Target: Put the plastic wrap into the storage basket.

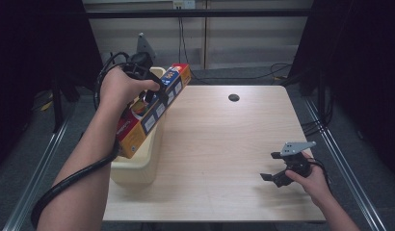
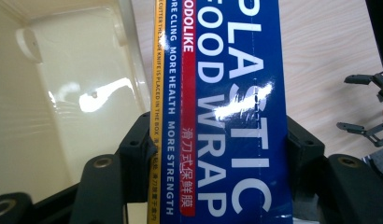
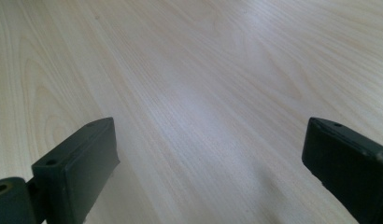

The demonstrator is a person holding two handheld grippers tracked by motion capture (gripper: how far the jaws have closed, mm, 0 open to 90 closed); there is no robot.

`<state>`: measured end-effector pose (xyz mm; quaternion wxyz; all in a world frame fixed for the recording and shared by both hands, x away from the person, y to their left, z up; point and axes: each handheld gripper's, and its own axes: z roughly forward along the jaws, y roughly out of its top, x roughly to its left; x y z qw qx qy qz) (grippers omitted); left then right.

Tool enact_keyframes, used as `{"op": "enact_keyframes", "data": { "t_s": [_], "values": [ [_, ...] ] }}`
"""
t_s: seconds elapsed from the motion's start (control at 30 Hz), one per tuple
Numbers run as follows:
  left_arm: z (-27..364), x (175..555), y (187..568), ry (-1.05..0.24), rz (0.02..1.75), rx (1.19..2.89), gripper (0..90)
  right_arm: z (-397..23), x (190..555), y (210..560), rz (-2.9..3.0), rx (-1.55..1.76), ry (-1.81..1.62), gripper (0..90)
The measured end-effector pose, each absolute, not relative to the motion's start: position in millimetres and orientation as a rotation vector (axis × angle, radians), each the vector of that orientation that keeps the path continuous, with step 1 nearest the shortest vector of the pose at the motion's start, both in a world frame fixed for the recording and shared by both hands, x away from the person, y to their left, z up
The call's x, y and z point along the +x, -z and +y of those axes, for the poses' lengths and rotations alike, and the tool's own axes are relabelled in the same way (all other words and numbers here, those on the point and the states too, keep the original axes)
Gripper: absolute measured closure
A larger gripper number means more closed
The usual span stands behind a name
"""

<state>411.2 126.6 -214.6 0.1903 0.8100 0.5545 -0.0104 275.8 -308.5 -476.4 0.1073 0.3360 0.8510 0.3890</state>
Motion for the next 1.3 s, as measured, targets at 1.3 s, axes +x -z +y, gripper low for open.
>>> {"op": "enact_keyframes", "data": {
  "t_s": [1.3],
  "values": [
    [170, 409, 212, -0.076, 1.755, 2.14, 40.5, -307, 275, 476, 2.517, 0.997, -1.15, 3.2]
  ]
}}
